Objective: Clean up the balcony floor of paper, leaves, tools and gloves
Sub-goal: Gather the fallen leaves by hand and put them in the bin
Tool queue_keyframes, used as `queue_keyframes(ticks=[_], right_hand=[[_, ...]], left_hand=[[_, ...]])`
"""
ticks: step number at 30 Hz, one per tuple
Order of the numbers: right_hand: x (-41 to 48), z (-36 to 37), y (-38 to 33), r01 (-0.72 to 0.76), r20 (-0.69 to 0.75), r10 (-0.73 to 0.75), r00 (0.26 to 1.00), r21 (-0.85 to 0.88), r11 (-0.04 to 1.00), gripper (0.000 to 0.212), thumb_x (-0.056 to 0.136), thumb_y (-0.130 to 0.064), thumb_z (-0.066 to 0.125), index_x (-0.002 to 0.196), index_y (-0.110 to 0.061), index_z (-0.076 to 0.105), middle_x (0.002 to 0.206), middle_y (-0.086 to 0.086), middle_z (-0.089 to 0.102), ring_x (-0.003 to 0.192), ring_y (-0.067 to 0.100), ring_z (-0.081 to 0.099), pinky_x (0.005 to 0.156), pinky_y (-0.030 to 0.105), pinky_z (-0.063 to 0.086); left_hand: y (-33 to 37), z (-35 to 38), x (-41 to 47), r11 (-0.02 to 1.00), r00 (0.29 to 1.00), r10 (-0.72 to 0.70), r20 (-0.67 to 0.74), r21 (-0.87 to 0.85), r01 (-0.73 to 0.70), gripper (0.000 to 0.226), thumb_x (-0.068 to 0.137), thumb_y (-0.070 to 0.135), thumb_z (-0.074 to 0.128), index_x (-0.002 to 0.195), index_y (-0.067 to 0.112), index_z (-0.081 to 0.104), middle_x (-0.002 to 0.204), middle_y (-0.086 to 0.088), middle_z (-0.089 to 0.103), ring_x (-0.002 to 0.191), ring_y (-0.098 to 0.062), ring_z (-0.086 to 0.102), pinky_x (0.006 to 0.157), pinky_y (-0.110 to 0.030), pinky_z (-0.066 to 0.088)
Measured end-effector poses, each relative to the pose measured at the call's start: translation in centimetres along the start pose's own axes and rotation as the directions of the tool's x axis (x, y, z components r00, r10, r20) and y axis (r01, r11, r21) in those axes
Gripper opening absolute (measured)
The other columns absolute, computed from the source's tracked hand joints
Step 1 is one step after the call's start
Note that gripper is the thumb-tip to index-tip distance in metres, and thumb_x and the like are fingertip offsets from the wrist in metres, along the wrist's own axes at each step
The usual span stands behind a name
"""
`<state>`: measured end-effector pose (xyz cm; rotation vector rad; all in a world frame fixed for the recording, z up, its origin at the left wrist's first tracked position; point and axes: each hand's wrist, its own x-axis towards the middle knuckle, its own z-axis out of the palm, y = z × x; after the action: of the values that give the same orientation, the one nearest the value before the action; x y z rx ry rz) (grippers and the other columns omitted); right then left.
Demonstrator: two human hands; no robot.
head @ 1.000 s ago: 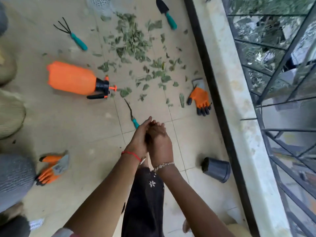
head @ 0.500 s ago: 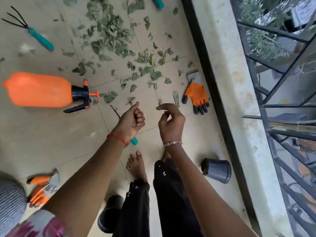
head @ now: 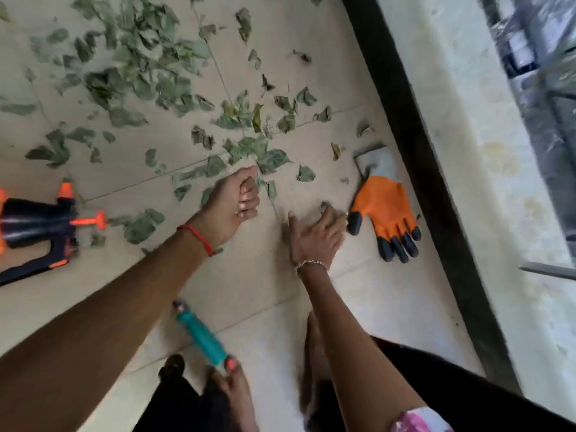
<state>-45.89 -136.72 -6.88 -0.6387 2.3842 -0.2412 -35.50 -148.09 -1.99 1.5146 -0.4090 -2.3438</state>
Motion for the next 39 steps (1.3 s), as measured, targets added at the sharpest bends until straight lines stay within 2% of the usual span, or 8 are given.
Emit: queue_keyframes(ticks=[4, 8, 13, 19, 24, 31, 36, 39], right_hand=[[2.4, 6.3, 0.7, 0.125, -0.36, -0.203, 0.911, -0.228, 0.966, 0.09, 0.081, -0.069, 0.026, 0.146, -0.008, 0.022, 0.15, 0.027, 0.014, 0.141, 0.036, 0.008, 0.113, 0.045, 0.005], [4.3, 7.7, 0.3, 0.242, -0.476, -0.356, 0.804, -0.284, 0.928, 0.081, 0.088, -0.064, 0.024, 0.144, -0.007, 0.021, 0.15, 0.025, 0.019, 0.141, 0.032, 0.011, 0.114, 0.045, 0.01], [7.8, 6.3, -3.7, 0.466, -0.492, -0.498, 0.714, -0.196, 0.863, 0.076, 0.091, -0.061, 0.02, 0.147, -0.012, 0.006, 0.155, 0.016, 0.005, 0.144, 0.022, 0.003, 0.116, 0.036, 0.005], [14.1, 0.5, -7.3, 0.497, -0.716, -0.354, 0.602, -0.011, 0.867, 0.063, 0.093, -0.049, 0.036, 0.144, -0.013, 0.028, 0.155, 0.015, 0.006, 0.144, 0.025, 0.003, 0.115, 0.033, 0.001], [17.4, -2.7, -6.6, 0.179, -0.452, -0.173, 0.875, -0.031, 0.983, 0.07, 0.093, -0.056, 0.028, 0.146, -0.01, 0.021, 0.154, 0.019, 0.009, 0.144, 0.03, 0.001, 0.115, 0.038, -0.003], [13.8, -0.2, -7.5, 0.673, -0.282, -0.653, 0.703, -0.033, 0.739, 0.062, 0.096, -0.048, 0.035, 0.147, -0.016, 0.021, 0.156, 0.002, 0.016, 0.143, 0.014, 0.015, 0.117, 0.029, 0.013], [16.2, -1.4, -11.1, 0.62, -0.321, -0.594, 0.738, -0.026, 0.784, 0.065, 0.096, -0.048, 0.032, 0.147, -0.009, 0.019, 0.157, 0.009, 0.007, 0.144, 0.019, 0.007, 0.118, 0.035, 0.01], [16.4, -0.1, -11.7, 0.626, -0.228, -0.627, 0.745, -0.088, 0.775, 0.07, 0.095, -0.051, 0.031, 0.148, -0.009, 0.012, 0.157, 0.011, 0.003, 0.145, 0.02, 0.004, 0.118, 0.035, 0.006]], left_hand=[[-0.4, -1.5, 6.0, 0.988, 0.99, 0.137, 0.019, 0.07, -0.138, 0.067, 0.098, 0.025, 0.04, 0.032, 0.022, 0.03, 0.033, 0.008, 0.022, 0.028, -0.004, 0.018, 0.03, -0.011, 0.013], [-0.8, -1.4, 9.6, 0.867, 0.908, 0.418, -0.018, 0.306, -0.393, 0.06, 0.095, 0.021, 0.048, 0.038, 0.021, 0.031, 0.036, 0.009, 0.024, 0.032, -0.006, 0.019, 0.037, -0.011, 0.016], [1.1, -1.0, 11.6, 0.39, 0.566, 0.808, 0.165, 0.569, -0.724, 0.051, 0.091, 0.023, 0.053, 0.047, 0.013, 0.03, 0.043, 0.001, 0.02, 0.04, -0.007, 0.017, 0.042, -0.023, 0.017], [4.9, -1.8, 12.8, -0.038, 0.335, 0.826, 0.454, 0.637, -0.77, 0.05, 0.092, 0.022, 0.05, 0.047, 0.015, 0.027, 0.042, 0.002, 0.019, 0.037, -0.009, 0.021, 0.044, -0.023, 0.019], [4.9, -2.7, 12.0, -0.02, 0.328, 0.852, 0.408, 0.652, -0.758, 0.055, 0.093, 0.019, 0.051, 0.047, -0.011, 0.051, 0.04, -0.009, 0.049, 0.037, -0.005, 0.047, 0.049, -0.016, 0.036], [5.0, -5.7, 11.0, 0.056, 0.376, 0.878, 0.296, 0.717, -0.695, 0.052, 0.096, 0.013, 0.051, 0.046, -0.003, 0.054, 0.035, 0.016, 0.049, 0.033, -0.002, 0.045, 0.046, -0.006, 0.032], [5.4, -7.6, 9.2, 0.077, 0.338, 0.914, 0.223, 0.723, -0.686, 0.054, 0.096, 0.018, 0.051, 0.046, -0.002, 0.054, 0.038, 0.0, 0.052, 0.036, -0.013, 0.05, 0.048, -0.022, 0.041], [5.0, -8.6, 8.1, 0.081, 0.33, 0.925, 0.186, 0.753, -0.653, 0.054, 0.095, 0.014, 0.052, 0.046, -0.006, 0.054, 0.032, 0.009, 0.046, 0.034, -0.003, 0.047, 0.046, -0.007, 0.032]])
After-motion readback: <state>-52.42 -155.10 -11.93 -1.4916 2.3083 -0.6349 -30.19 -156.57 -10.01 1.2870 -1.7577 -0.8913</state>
